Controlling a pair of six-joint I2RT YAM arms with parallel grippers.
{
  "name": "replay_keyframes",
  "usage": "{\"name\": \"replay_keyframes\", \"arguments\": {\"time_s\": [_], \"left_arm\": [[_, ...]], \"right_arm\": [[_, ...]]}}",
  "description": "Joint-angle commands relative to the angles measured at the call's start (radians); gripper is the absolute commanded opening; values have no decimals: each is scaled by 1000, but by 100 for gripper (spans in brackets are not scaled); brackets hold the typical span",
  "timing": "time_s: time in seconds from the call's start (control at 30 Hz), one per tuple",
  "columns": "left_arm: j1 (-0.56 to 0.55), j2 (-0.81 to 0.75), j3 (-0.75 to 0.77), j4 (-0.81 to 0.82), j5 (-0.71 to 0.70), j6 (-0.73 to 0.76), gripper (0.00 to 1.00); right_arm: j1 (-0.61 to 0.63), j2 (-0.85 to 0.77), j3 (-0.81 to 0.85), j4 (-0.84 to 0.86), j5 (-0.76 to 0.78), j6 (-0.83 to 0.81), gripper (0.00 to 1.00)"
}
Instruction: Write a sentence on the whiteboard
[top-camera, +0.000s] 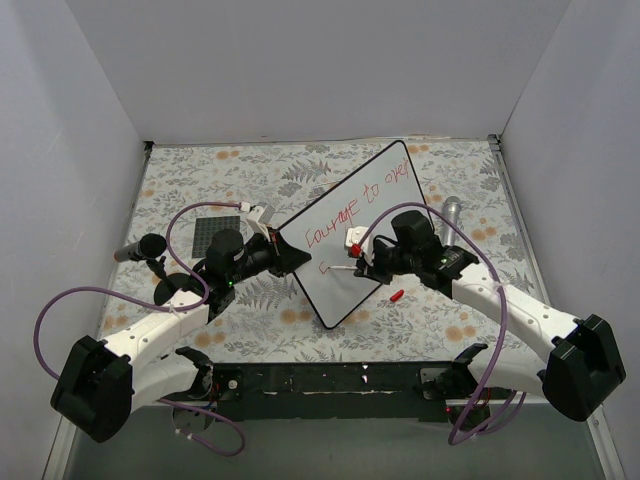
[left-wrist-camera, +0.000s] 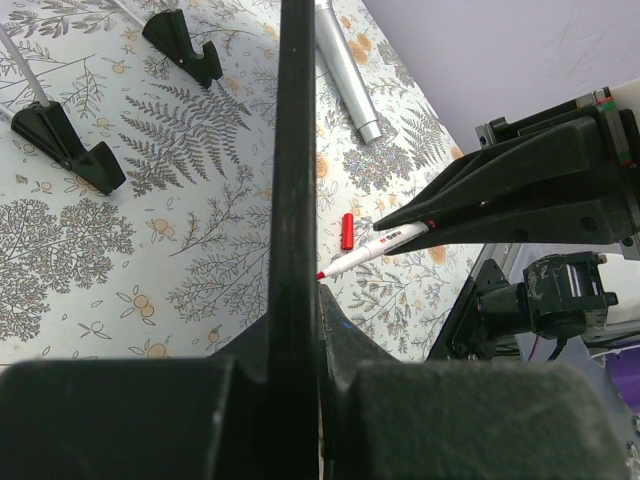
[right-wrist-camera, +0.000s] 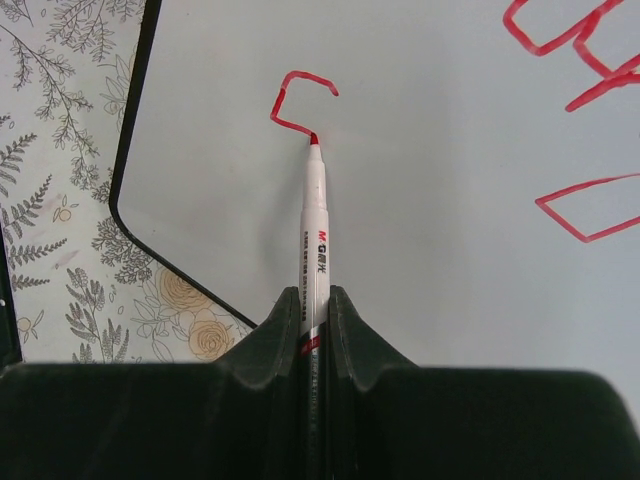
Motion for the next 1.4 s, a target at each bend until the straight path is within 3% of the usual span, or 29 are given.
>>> {"name": "replay_keyframes", "arguments": {"time_s": [0.0,0.3,0.67,1.37], "left_arm": [[-5,-15,31,57,-6,18,0],[-5,-26,25,44,-10,26,0],[-7,-12,24,59,-7,20,0],[-5,-26,4,77,-9,10,0]], "right_arm": [[-9,-18,62,-22,-4,-7,1],[-32,-75,75,-91,-179,-57,1],[-55,-69,22,-8,-116,-28,1],[-57,-58,38,-50,-151,-96,1]]}}
